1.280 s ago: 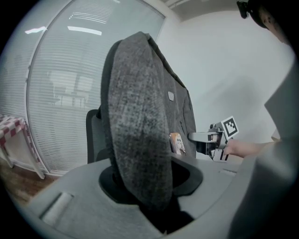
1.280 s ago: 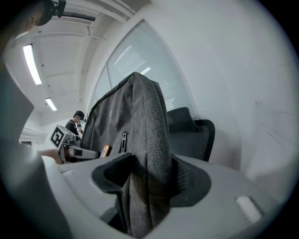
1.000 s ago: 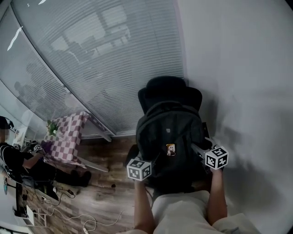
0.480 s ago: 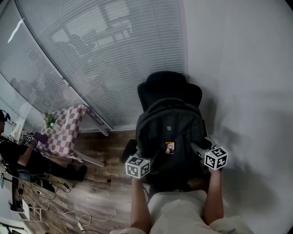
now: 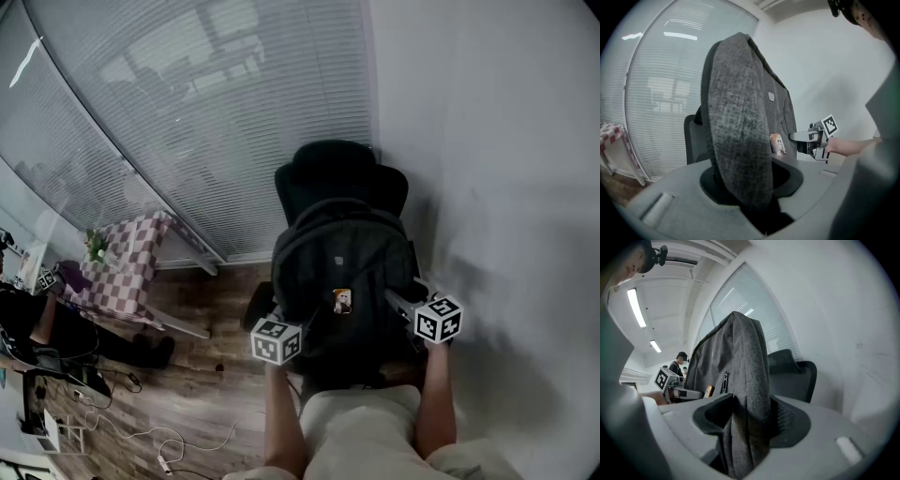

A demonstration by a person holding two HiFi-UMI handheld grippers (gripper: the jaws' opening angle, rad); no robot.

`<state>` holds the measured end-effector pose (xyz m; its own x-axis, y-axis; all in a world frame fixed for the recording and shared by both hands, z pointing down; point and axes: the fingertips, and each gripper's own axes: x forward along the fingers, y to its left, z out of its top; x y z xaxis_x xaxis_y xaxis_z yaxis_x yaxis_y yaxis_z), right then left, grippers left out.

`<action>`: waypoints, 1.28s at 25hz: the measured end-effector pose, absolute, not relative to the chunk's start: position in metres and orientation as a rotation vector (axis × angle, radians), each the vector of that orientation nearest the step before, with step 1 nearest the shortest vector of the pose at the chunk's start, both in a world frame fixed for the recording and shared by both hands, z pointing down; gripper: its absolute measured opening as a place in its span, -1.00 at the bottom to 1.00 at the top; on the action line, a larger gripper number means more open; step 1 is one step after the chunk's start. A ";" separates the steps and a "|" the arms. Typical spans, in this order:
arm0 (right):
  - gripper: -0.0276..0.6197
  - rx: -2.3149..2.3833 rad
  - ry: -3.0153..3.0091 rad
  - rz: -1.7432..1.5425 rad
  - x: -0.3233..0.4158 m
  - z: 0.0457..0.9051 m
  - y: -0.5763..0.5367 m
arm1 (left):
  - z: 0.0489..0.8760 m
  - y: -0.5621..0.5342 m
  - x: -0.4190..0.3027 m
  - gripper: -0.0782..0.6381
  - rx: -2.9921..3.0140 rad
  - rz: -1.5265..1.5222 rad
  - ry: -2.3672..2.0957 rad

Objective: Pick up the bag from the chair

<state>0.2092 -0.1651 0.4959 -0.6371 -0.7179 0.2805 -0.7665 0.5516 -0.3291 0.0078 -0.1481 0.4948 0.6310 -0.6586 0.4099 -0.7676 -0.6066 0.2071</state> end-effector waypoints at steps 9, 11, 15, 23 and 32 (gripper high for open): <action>-0.21 1.273 -2.672 0.648 0.210 0.503 -0.165 | 0.498 -0.146 0.008 -0.40 2.496 0.423 -1.144; -0.21 1.269 -2.667 0.647 0.208 0.501 -0.166 | 0.497 -0.147 0.006 -0.40 2.492 0.421 -1.141; -0.21 1.263 -2.655 0.635 0.206 0.498 -0.167 | 0.497 -0.147 0.004 -0.40 2.489 0.411 -1.137; -0.21 1.263 -2.622 0.597 0.202 0.499 -0.166 | 0.504 -0.146 0.001 -0.40 2.485 0.370 -1.127; -0.21 1.253 -2.594 0.579 0.197 0.498 -0.169 | 0.509 -0.146 -0.003 -0.40 2.471 0.345 -1.147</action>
